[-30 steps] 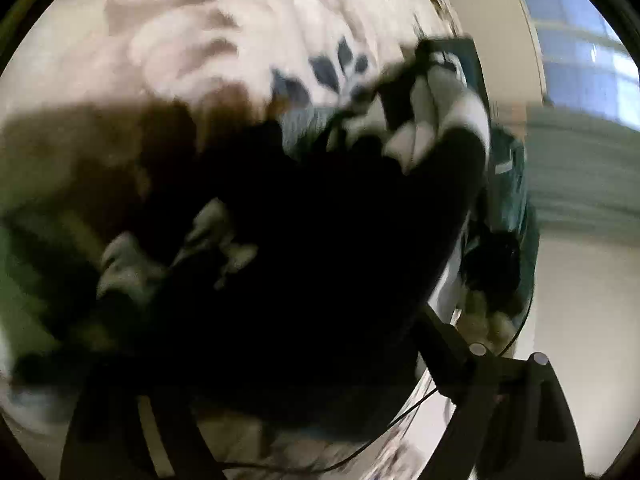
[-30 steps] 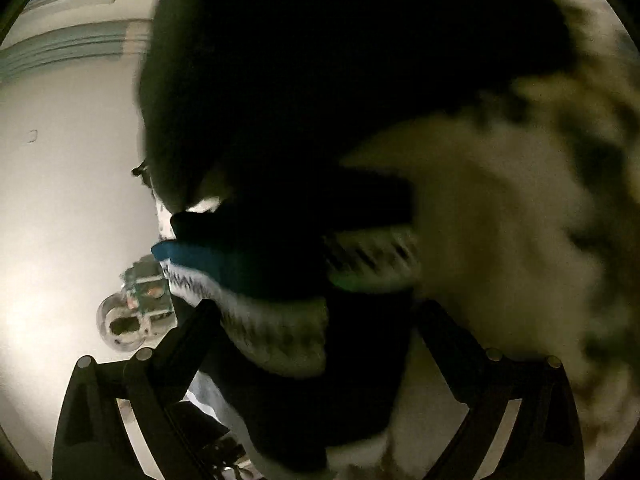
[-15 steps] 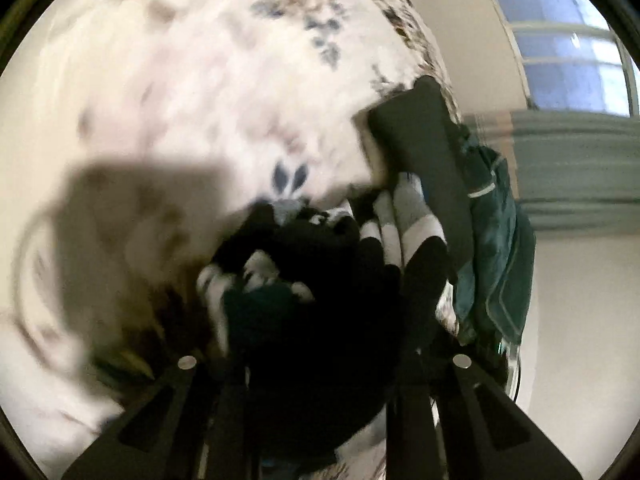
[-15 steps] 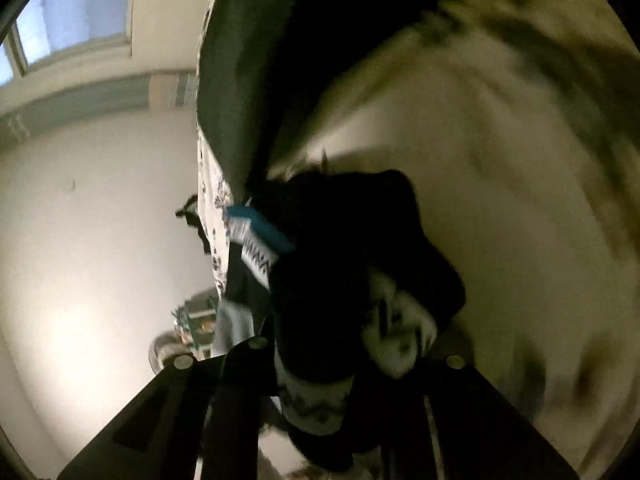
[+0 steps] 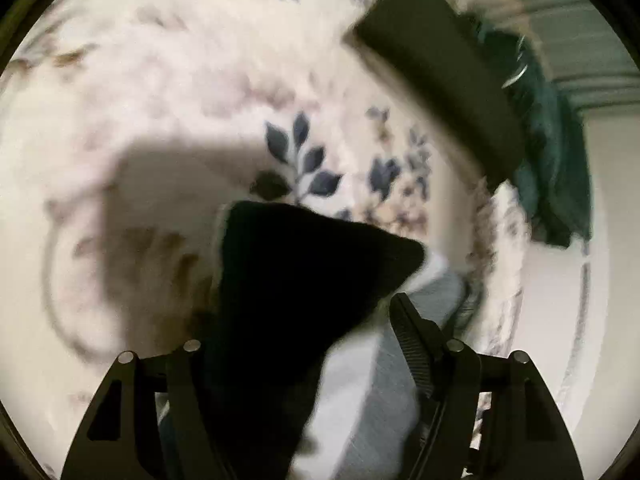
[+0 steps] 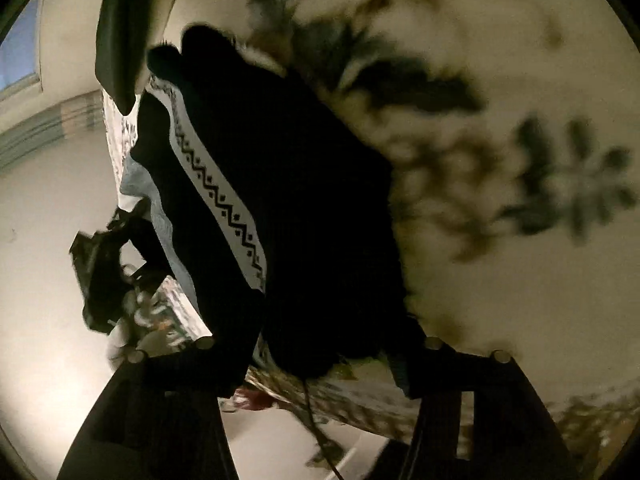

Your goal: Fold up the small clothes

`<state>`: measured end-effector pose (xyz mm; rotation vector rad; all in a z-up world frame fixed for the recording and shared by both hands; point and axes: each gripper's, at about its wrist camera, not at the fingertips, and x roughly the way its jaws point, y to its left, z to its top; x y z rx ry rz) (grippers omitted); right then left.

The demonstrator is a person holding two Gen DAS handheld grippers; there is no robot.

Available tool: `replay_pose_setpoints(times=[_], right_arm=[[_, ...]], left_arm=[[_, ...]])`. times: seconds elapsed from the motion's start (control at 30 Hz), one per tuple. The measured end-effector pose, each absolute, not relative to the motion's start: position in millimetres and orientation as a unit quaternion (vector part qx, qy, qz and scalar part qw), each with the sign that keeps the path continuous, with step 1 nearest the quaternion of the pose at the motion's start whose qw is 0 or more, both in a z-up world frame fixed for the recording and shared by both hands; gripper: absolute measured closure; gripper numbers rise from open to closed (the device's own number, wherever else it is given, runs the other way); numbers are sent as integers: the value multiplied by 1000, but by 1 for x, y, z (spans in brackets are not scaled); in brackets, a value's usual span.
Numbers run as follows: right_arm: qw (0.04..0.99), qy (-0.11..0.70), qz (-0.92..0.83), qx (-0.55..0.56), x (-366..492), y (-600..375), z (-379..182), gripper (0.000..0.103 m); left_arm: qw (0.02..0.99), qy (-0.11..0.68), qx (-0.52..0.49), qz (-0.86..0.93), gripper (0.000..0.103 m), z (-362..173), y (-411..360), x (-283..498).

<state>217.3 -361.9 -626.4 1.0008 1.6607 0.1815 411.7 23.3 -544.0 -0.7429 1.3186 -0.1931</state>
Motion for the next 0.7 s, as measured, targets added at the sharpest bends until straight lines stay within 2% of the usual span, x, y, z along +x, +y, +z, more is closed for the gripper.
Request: replay_pose_setpoints(times=[0.1, 0.2, 0.3, 0.4, 0.47, 0.57, 0.63, 0.7], right_arm=[[582, 704, 56, 404, 225, -389, -608, 44], [610, 682, 75, 395, 262, -401, -587, 44], [646, 653, 102, 381, 318, -393, -578, 44], [677, 632, 123, 356, 375, -359, -572, 44], [678, 640, 132, 336, 408, -326, -586, 44], [670, 656, 152, 311, 426, -302, -594, 45], [686, 645, 145, 304, 433, -293, -593, 93], [701, 629, 117, 316, 436, -298, -590, 96]], left_arm=[[754, 567, -329, -45, 36, -512, 41, 373], [780, 563, -271, 29, 36, -508, 61, 324], [771, 596, -200, 101, 36, -541, 72, 273], [736, 637, -193, 122, 36, -591, 78, 239], [751, 625, -175, 122, 36, -594, 73, 236], [744, 632, -173, 134, 28, -600, 71, 240], [740, 634, -179, 137, 18, -606, 70, 245], [736, 636, -182, 142, 8, -610, 69, 248]])
